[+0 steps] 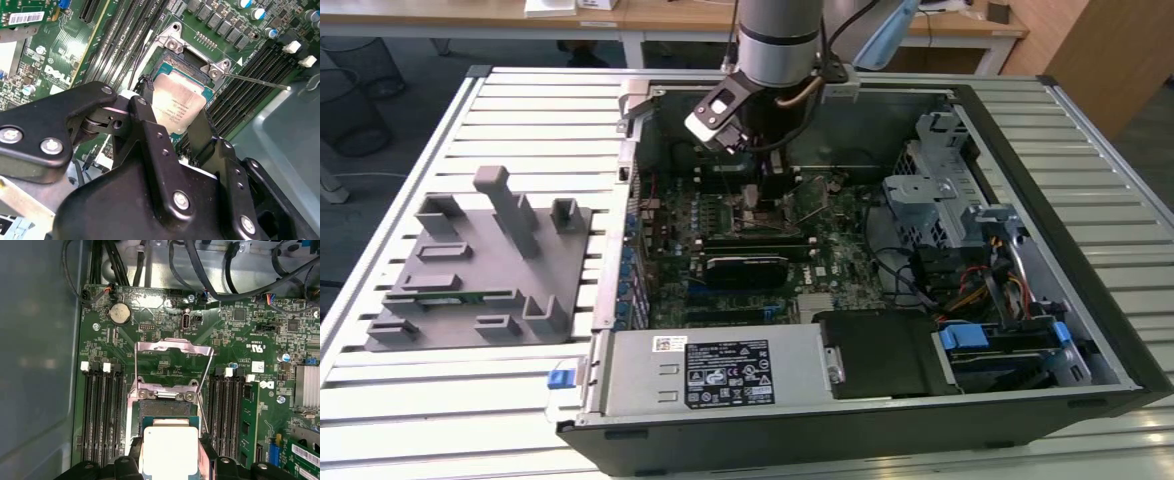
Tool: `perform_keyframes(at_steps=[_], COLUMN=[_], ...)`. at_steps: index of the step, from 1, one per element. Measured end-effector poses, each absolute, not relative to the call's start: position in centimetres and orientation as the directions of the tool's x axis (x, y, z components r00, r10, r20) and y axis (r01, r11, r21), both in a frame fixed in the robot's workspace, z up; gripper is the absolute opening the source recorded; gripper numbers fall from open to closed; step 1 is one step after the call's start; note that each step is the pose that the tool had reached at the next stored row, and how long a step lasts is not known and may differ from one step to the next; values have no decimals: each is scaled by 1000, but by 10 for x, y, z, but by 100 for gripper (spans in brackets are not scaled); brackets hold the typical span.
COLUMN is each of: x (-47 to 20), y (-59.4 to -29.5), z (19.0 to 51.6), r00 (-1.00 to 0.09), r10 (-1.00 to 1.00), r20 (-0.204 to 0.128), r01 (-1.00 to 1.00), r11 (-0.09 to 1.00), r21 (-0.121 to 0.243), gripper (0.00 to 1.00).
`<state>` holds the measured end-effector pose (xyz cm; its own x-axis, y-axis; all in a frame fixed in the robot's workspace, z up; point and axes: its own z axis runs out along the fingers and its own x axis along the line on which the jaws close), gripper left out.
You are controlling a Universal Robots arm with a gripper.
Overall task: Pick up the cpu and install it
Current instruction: 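Place the cpu into insertion slot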
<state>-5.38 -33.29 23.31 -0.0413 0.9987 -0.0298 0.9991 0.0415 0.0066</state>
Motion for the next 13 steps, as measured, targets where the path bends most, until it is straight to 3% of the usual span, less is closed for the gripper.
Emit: perform_keyframes(at_steps=[13], x=[-53], y=[-333], z=[217], r00=[-38], r10=[999], r20=[-28], r01=[999], r11=[38], r21=[7], gripper=[53])
